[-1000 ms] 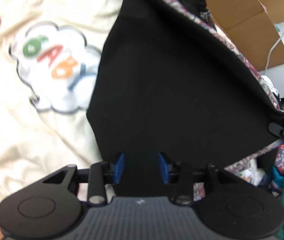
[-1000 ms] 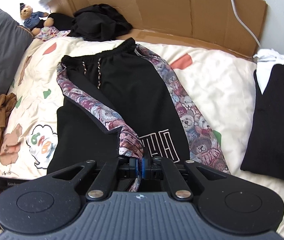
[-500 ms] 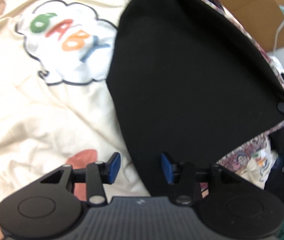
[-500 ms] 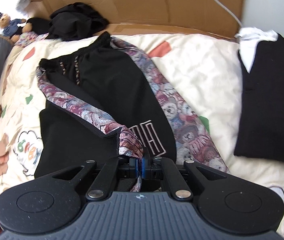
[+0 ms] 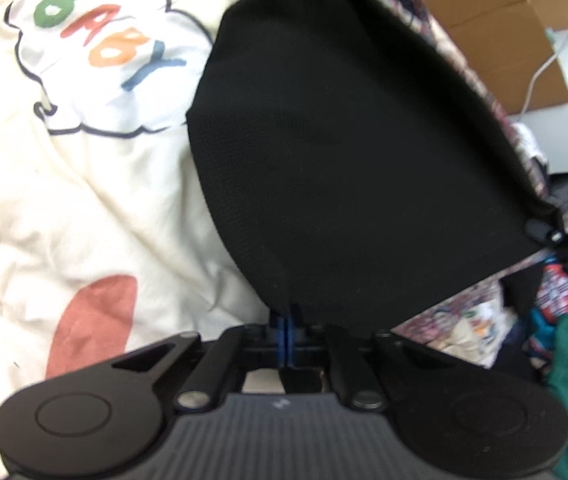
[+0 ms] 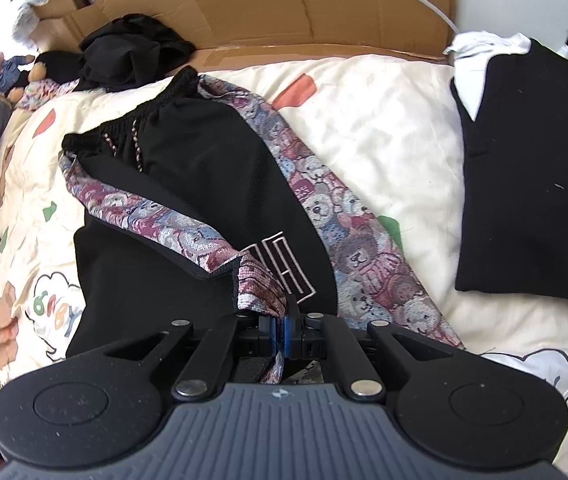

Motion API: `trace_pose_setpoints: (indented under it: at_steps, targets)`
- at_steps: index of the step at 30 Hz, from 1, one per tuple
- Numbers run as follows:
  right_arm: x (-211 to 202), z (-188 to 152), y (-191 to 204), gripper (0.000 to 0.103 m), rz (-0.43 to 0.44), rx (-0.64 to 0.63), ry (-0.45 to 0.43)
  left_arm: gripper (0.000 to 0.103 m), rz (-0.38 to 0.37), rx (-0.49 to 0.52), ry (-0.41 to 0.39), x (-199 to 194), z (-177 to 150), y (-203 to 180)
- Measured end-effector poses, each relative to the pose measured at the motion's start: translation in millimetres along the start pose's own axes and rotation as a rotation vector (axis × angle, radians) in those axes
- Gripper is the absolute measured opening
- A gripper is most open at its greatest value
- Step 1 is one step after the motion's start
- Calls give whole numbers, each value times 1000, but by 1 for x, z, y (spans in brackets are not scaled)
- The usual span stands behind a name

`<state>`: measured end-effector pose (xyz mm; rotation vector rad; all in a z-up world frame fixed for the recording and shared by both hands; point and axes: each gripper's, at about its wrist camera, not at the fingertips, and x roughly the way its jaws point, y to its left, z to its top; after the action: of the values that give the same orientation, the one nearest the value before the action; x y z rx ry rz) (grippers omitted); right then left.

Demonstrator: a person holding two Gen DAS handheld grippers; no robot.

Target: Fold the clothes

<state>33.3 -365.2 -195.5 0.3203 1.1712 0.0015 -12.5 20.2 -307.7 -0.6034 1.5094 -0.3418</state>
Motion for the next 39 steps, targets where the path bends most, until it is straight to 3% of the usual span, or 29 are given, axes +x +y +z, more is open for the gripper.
trace_pose_setpoints:
  at_steps: [6, 15, 36, 39]
  targets:
    - [-10, 0, -21, 3, -1, 61, -24, 1, -76, 10, -8, -11, -4, -11]
    - [-12, -6, -57, 3, -35, 144, -18, 1, -105, 59, 32, 7, -16, -32]
    - [30, -30, -112, 3, -71, 305, 97, 1, -12, 156, 175, 49, -10, -25]
    - [35, -35, -121, 6, -70, 364, 115, 5, -40, 150, 198, 56, -3, -18]
